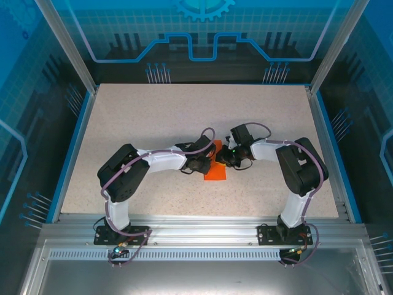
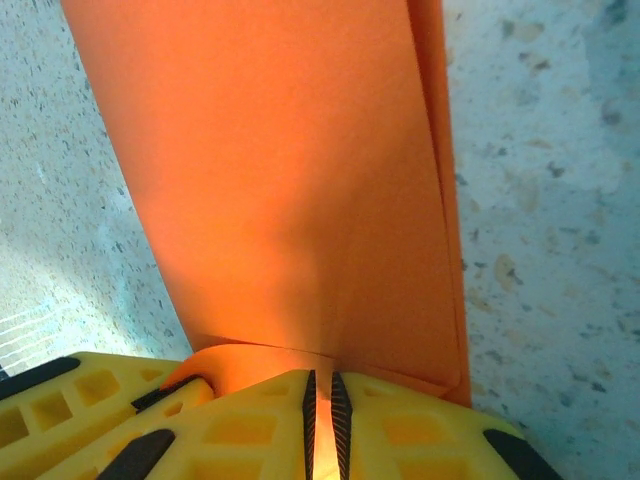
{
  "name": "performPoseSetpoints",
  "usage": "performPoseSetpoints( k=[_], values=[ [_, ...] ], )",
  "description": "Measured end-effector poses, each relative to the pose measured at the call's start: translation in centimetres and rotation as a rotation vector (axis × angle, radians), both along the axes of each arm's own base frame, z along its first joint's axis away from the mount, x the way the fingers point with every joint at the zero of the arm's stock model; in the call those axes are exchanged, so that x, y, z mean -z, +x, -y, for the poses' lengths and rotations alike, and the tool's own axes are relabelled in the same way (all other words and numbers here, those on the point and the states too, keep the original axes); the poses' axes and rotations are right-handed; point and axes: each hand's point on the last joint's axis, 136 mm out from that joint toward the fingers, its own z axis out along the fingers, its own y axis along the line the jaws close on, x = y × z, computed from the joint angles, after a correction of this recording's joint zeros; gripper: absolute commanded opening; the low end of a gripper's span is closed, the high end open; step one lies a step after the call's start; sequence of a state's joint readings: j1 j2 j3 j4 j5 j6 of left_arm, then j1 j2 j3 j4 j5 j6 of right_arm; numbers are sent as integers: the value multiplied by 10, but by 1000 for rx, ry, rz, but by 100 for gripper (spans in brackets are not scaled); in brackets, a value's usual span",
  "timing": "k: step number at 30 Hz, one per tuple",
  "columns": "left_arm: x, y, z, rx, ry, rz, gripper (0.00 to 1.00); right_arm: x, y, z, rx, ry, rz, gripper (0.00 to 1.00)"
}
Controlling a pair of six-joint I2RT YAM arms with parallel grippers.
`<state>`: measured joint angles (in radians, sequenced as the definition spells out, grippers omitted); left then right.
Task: Fold a paper plane with a square sheet of paper (fold left side to right side)
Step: Fold the triangle a second time at the center of the table.
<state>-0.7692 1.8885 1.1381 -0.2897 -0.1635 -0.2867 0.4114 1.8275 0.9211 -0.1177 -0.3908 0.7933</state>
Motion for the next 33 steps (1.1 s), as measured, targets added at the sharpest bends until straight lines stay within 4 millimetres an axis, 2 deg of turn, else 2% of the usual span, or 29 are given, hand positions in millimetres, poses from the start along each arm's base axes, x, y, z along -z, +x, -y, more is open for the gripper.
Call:
performPoseSetpoints(
  k=[3,6,10,13,17,23,29,33],
  values=[
    [-13,0,-2,-4,-13,17,29,0,0,0,0,1,2,16],
    [-36,-2,-3,-8,-51,52,34,0,0,0,-1,2,1,16],
    [-66,-12,-3,-6,-144,73,35,0,0,0,-1,3,2,17],
    [-75,-22,6,18,-232,52,36,0,0,0,-1,3,2,17],
    [-67,-37,17,49,-316,-21,35,0,0,0,-1,3,2,17],
    [-54,-42,36,76,-385,-88,35,0,0,0,-1,3,2,17],
    [-26,-46,38,63,-360,-150,33,0,0,0,-1,3,2,17],
    [-17,-47,37,59,-344,-166,33,0,0,0,-2,3,2,17]
  ],
)
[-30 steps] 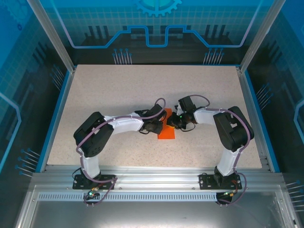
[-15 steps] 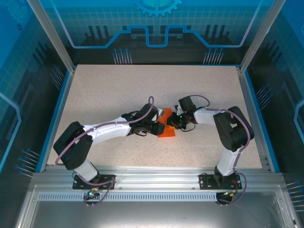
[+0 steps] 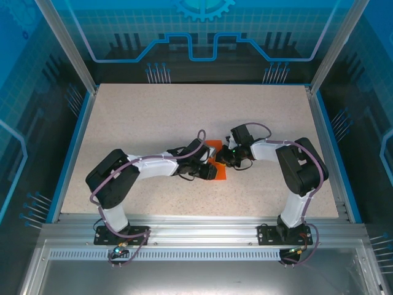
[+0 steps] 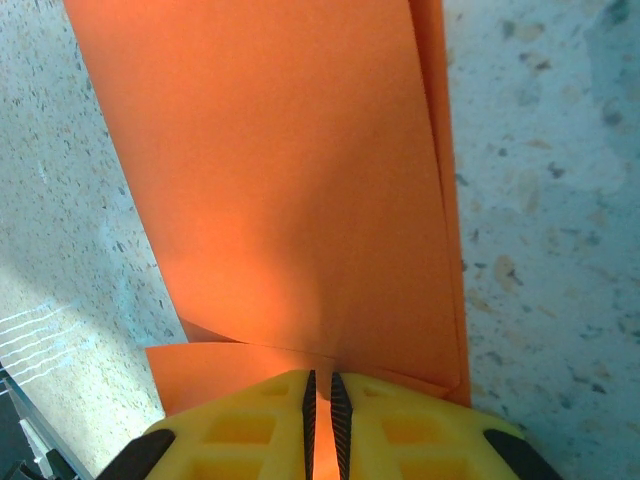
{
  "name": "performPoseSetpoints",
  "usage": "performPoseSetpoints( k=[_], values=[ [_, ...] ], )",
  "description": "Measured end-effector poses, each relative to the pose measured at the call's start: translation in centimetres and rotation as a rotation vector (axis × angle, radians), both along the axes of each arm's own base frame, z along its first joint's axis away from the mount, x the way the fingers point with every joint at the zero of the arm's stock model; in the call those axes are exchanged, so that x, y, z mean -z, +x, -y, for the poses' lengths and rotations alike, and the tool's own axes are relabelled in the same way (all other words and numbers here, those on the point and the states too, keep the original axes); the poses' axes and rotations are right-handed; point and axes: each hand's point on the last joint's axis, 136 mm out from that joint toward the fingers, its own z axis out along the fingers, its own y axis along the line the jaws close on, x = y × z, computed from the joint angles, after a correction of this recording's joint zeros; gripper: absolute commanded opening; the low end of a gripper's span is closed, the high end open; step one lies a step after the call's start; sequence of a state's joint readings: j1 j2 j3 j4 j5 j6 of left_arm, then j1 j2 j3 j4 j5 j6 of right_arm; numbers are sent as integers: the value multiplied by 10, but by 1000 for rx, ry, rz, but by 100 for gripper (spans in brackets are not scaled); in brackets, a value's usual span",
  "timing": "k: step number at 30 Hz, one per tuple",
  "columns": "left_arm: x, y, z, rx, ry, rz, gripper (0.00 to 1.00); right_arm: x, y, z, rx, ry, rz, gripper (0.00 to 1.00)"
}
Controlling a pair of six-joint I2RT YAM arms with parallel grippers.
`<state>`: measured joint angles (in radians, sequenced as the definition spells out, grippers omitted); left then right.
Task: Fold a paper plane with a square sheet of paper (fold left side to right side)
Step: Fold the triangle a second time at the center of the table.
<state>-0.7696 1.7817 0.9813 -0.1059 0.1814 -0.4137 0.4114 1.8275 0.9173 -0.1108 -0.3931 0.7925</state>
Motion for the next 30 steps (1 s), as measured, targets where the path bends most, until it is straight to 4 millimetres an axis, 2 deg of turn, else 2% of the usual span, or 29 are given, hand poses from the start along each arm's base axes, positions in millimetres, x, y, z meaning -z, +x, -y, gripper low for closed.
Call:
performPoseSetpoints(
  k=[6,16,24,27,30],
  values=[
    [2,-1,-1,0,4,-4,31,0,0,0,0,0,0,17],
    [18,-11,-12,-5,34,-32,28,0,0,0,-8,-3,4,17],
    [21,-12,-13,-10,25,-18,24,-4,0,-1,-43,-1,26,16],
    [22,-12,-13,-13,22,-15,22,-13,-2,2,-55,-1,42,13],
    [22,-12,-13,-17,22,-9,20,-33,-5,2,-78,19,85,11]
  ],
)
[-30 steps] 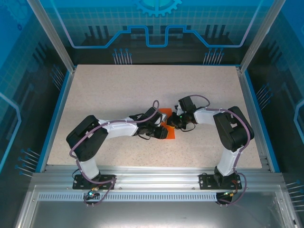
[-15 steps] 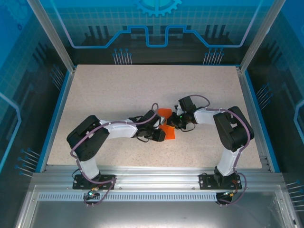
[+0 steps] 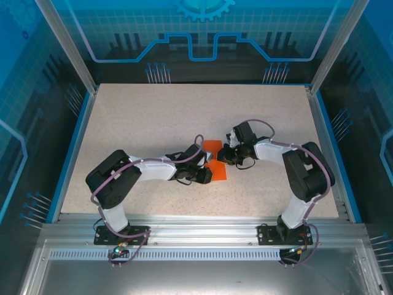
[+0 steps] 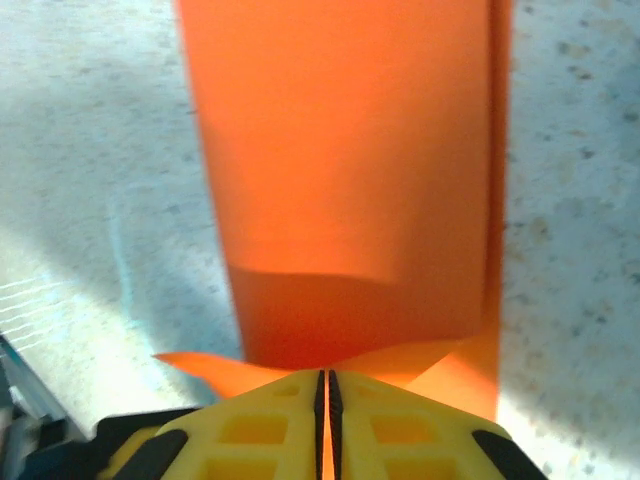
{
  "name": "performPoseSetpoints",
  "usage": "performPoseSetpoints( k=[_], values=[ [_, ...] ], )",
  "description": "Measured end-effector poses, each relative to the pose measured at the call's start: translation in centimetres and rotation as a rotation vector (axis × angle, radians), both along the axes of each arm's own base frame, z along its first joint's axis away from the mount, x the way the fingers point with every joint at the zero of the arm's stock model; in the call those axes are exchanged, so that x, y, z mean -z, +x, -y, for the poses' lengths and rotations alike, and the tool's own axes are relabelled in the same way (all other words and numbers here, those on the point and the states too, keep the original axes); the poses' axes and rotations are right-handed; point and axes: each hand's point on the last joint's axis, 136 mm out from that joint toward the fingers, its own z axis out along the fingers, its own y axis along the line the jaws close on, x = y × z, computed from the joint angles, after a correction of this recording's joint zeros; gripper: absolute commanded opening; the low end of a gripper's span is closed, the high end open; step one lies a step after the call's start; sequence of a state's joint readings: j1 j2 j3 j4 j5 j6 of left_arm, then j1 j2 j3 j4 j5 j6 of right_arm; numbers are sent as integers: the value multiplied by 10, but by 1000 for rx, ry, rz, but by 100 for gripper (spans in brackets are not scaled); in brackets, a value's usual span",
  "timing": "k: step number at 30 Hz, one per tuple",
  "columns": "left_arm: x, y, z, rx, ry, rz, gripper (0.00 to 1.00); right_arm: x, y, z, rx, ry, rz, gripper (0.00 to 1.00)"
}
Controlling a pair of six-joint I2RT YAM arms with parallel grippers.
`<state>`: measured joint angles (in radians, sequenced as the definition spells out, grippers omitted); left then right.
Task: Fold a paper plane with a square sheet of paper (fold left side to right side)
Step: Fold the triangle a second time at the center of the table.
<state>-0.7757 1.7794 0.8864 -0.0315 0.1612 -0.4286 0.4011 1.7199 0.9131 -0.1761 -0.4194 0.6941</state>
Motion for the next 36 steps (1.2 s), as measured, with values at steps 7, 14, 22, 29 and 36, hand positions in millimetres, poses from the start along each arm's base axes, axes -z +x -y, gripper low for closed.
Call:
performPoseSetpoints(
  k=[7,14,22,29,36],
  values=[
    [1,0,0,-2,9,8,19,-15,-23,-9,-64,43,18,11],
    [1,0,0,-4,18,15,18,1,-42,-25,-104,38,-39,11],
    [2,0,-1,-6,25,20,17,25,-48,-30,-109,7,-105,12],
    [2,0,-1,-7,28,22,17,21,-32,-34,-98,-5,-77,12],
    [2,0,-1,-8,30,23,17,28,-30,-29,-83,-45,-90,12]
  ],
)
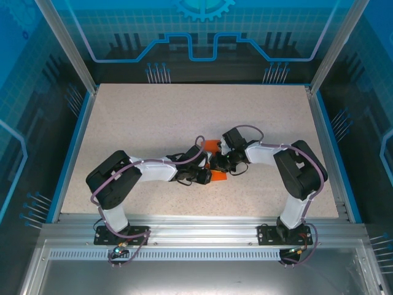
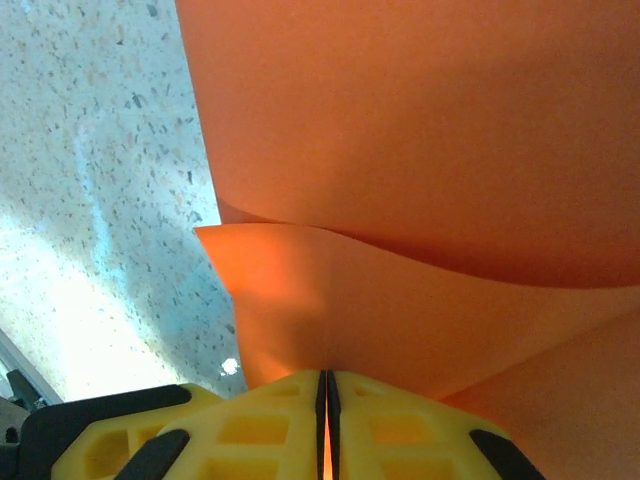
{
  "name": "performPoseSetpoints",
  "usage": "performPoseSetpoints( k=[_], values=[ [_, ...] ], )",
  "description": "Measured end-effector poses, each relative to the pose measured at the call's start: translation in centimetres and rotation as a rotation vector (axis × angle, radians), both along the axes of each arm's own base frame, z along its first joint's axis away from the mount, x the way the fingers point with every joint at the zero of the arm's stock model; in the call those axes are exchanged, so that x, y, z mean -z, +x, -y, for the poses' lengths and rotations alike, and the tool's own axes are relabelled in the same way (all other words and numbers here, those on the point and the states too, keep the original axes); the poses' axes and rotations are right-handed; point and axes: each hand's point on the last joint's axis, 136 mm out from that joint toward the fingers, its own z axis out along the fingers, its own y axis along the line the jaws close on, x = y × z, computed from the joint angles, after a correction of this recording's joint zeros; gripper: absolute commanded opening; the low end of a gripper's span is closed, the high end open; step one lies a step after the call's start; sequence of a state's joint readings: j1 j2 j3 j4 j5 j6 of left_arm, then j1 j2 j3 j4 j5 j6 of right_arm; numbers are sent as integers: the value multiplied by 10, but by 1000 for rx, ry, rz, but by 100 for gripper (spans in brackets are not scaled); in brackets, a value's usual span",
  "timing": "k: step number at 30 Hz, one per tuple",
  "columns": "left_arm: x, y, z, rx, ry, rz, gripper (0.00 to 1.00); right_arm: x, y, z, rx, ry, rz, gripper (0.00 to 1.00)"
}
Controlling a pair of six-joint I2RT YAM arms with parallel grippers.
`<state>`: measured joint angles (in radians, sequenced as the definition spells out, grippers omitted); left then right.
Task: Fold a paper plane with a square sheet of paper (fold left side to right side)
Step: Fold the triangle a second time at the center of the table.
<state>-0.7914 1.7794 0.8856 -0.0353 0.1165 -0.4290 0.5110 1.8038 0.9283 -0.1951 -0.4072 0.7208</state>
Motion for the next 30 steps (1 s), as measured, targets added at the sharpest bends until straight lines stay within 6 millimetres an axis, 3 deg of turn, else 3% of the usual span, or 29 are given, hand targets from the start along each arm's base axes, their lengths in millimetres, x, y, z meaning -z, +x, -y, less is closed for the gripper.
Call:
performPoseSetpoints(
  k=[16,24,30],
  values=[
    [1,1,0,-10,-2,9,16,5,3,7,-28,-44,3,12],
    [1,2,1,-18,-14,17,15,5,20,31,13,-58,5,13],
    [0,3,3,-17,-22,26,15,6,27,39,15,-40,-17,13]
  ],
)
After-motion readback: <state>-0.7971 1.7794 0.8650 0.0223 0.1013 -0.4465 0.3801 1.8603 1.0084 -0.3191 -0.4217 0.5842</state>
